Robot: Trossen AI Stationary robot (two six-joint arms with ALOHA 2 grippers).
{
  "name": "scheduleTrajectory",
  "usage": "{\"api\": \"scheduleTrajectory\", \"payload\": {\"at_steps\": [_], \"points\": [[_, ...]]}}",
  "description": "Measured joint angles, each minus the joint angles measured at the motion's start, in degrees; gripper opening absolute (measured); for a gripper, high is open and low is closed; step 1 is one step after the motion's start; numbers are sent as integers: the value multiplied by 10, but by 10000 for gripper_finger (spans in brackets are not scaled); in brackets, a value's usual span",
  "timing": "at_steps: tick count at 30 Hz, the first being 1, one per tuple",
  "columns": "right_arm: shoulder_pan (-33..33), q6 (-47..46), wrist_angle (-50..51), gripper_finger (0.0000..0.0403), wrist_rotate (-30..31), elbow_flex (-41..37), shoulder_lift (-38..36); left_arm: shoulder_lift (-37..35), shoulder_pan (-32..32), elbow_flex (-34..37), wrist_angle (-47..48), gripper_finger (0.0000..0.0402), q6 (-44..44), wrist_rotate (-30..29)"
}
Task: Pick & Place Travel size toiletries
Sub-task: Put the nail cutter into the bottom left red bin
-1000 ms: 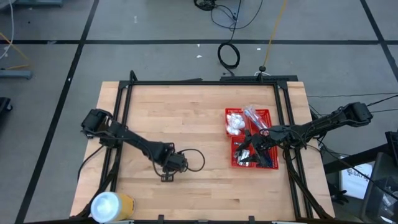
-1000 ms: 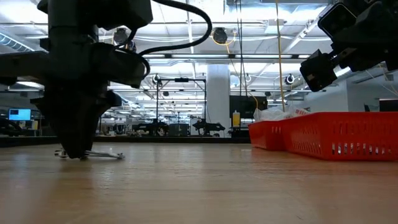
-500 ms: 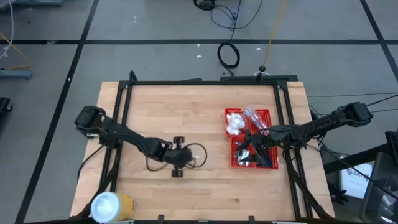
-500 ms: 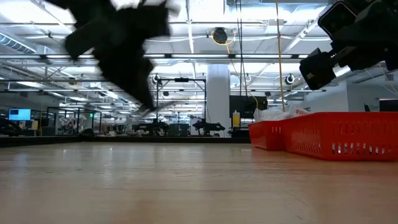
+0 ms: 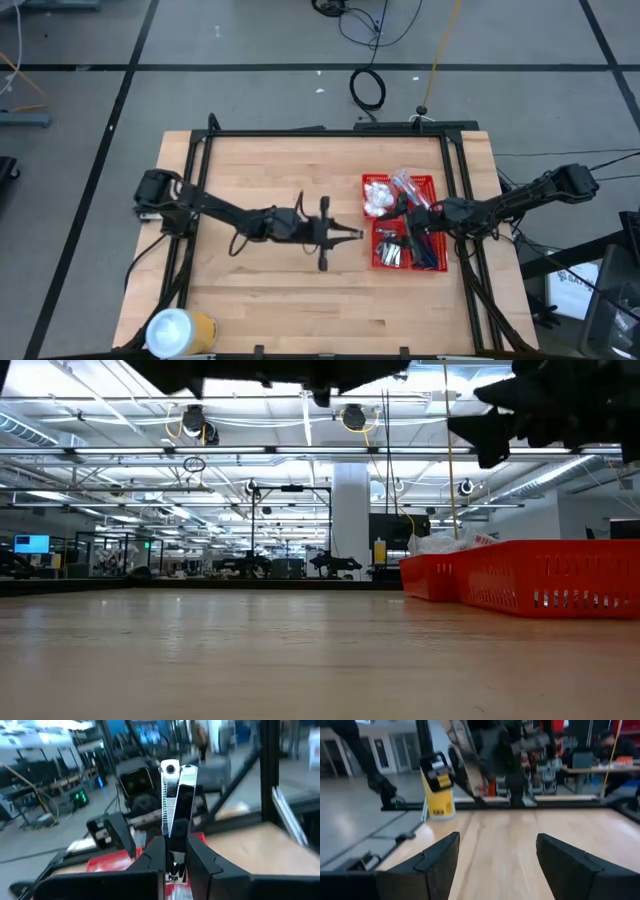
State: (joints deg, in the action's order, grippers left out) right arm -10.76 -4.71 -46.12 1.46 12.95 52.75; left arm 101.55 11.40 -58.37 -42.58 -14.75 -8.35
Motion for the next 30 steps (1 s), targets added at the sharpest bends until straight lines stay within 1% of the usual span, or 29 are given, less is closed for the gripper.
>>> {"api": "scheduleTrajectory", "payload": {"at_steps": [2, 4, 12, 15, 19, 24, 27, 30], "points": [[-4, 6, -18, 251, 0, 0, 0, 25, -12, -8, -42, 33, 18, 15], [-11, 15, -32, 251, 0, 0, 0, 55, -21, -21, -54, 33, 31, 28], [-25, 29, -55, 251, 4, 0, 0, 143, -28, -103, -55, 37, 34, 59], [-25, 28, -56, 251, 2, 0, 4, 163, -29, -129, -50, 38, 31, 60], [-25, 25, -58, 251, -2, 0, 10, 168, -36, -138, -39, 34, 29, 67], [-25, 25, -52, 251, -4, 0, 11, 168, -49, -139, -39, 37, 33, 57], [-25, 13, -50, 251, -30, 0, 11, 168, -52, -139, -35, 35, 33, 63], [-24, 10, -51, 251, -18, 0, 11, 168, -54, -139, -35, 32, 39, 62]]}}
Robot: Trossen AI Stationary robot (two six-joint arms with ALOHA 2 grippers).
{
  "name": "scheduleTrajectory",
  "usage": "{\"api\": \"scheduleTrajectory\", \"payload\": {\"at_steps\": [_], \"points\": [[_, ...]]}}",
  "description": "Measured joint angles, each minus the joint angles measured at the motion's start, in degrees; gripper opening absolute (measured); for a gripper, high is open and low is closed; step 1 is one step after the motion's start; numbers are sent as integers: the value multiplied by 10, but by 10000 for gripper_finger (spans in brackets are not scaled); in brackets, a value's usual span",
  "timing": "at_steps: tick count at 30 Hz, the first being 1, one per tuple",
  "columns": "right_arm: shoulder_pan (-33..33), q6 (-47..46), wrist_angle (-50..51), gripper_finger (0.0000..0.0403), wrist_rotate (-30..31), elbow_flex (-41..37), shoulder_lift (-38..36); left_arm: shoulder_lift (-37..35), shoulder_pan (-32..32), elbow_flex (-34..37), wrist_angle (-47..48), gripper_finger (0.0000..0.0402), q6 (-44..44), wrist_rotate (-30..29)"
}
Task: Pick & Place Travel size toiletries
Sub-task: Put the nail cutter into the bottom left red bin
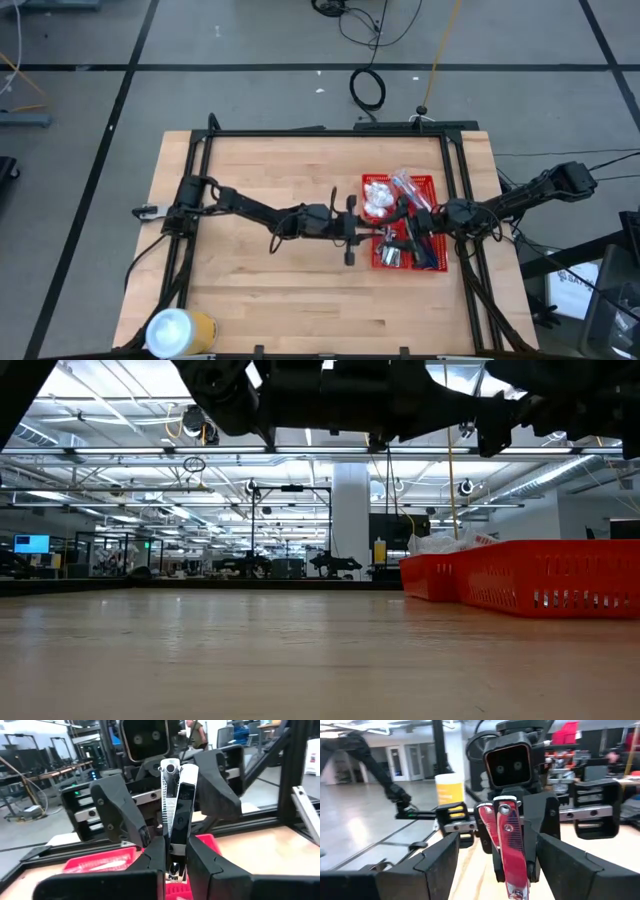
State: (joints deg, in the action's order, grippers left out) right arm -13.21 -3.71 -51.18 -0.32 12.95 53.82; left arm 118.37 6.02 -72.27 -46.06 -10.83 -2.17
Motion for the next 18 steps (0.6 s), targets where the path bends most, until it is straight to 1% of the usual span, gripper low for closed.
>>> {"api": "scheduleTrajectory", "payload": {"at_steps": [5, 8, 12, 18], "points": [[0, -1, 0, 249, 17, 0, 0, 0, 0, 0, 0, 40, -2, -4], [0, 0, -4, 231, 18, 0, 0, 0, 0, 0, 0, 37, -2, -4], [0, 0, -4, 183, 19, 0, 0, 0, 0, 0, 3, 33, -2, -1], [0, 6, -10, 88, 19, 0, 0, 0, 0, 0, 6, 45, 9, 0]]}}
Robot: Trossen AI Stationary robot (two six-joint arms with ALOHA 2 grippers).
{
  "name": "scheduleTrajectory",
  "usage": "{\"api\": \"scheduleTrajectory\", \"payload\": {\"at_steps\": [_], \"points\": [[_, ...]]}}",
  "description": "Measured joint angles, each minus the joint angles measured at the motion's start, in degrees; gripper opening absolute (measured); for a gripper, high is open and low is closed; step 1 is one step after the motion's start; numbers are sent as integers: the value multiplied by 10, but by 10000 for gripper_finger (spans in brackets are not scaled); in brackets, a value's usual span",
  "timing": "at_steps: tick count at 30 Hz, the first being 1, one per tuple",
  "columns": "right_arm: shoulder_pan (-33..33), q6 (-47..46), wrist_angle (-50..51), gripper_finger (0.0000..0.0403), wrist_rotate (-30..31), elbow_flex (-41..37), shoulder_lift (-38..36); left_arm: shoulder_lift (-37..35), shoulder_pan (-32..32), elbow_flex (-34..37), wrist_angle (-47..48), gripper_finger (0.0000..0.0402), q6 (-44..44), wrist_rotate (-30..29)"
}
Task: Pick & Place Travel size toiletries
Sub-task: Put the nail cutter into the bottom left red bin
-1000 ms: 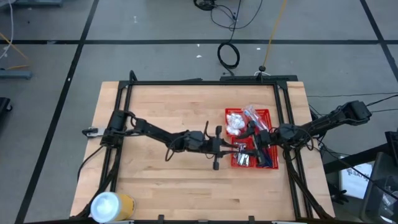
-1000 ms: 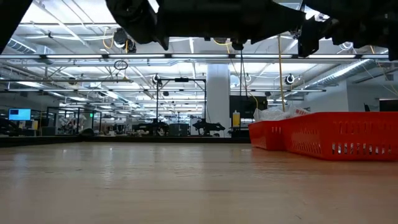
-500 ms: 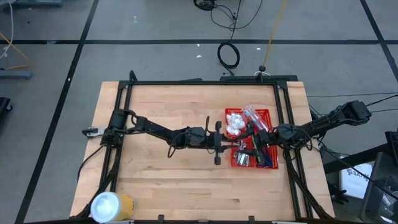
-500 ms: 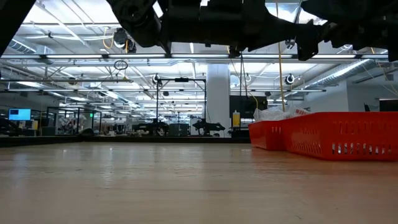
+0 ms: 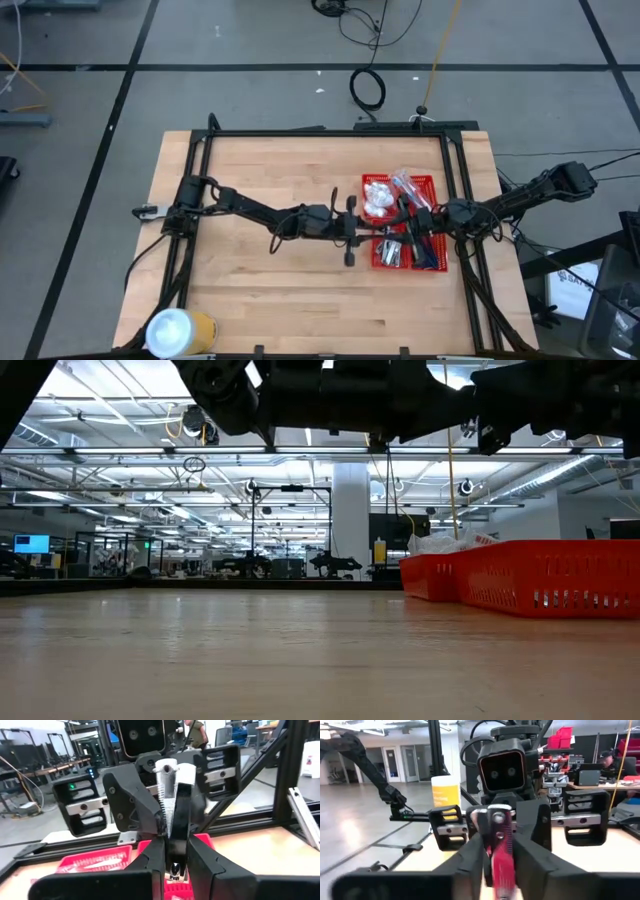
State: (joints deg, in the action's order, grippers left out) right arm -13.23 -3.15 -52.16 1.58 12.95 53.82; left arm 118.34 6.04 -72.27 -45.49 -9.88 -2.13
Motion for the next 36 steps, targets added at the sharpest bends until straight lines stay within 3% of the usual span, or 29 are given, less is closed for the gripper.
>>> {"api": "scheduleTrajectory", "payload": {"at_steps": [6, 16, 25, 33, 36], "points": [[0, 12, 1, 10, 1, 0, 0, 0, 2, 0, 4, 47, 45, -3], [0, -27, 22, 7, -4, 0, -3, -1, 20, 0, 31, 126, 86, -64], [0, -98, 199, 7, -3, 0, -66, -29, 41, 0, 192, 164, 79, -60], [-1, -245, 391, 7, -4, 0, -60, -30, 47, 0, 256, 166, 87, -60], [-4, -277, 417, 11, -4, 0, -51, -30, 46, 0, 269, 166, 89, -60]]}}
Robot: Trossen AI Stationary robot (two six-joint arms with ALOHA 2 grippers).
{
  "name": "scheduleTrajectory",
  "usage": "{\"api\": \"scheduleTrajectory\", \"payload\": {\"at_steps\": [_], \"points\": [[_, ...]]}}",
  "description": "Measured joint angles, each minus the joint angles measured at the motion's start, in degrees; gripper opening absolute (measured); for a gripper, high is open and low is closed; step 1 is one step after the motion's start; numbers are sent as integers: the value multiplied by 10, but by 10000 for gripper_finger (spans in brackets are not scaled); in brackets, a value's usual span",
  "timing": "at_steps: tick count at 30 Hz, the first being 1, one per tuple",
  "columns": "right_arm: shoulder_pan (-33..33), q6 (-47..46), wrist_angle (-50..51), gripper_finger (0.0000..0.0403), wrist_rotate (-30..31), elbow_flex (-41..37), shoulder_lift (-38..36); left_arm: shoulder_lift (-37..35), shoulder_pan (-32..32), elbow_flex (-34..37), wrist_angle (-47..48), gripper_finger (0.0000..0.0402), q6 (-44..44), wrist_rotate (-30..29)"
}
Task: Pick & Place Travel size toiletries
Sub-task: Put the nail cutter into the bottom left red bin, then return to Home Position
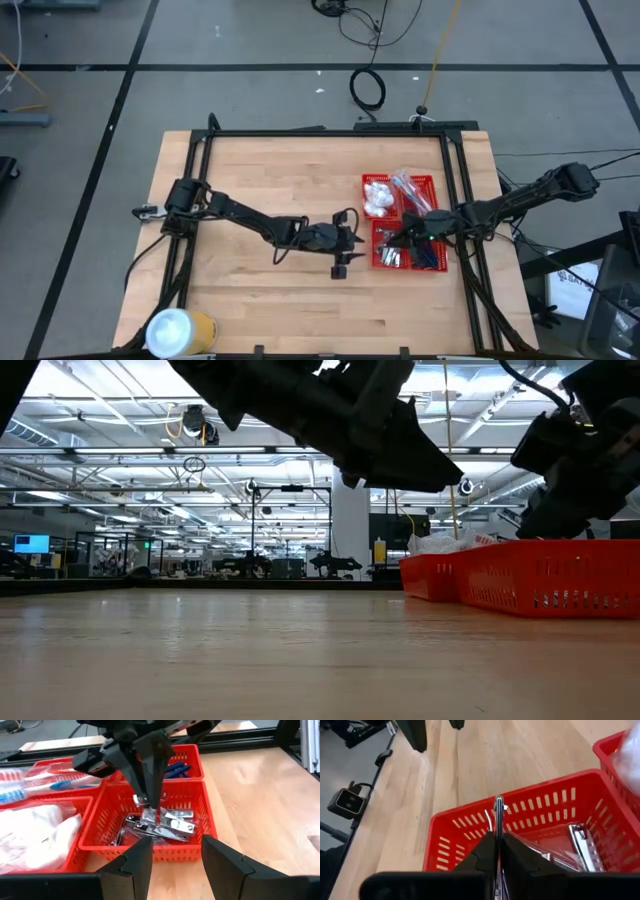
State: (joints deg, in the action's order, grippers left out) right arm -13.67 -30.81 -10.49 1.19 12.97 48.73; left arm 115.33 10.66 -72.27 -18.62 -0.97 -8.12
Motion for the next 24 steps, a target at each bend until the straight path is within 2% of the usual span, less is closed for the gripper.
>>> {"api": "scheduleTrajectory", "payload": {"at_steps": [7, 18, 24], "points": [[0, -11, -8, 53, -2, 0, 5, 0, -1, 0, 4, 166, 0, 0], [0, -16, -9, 209, -15, 0, 4, 0, -1, 0, 23, 166, 16, 1], [0, -15, -17, 258, -29, 0, 1, 0, -1, 0, 34, 166, 35, 1]]}}
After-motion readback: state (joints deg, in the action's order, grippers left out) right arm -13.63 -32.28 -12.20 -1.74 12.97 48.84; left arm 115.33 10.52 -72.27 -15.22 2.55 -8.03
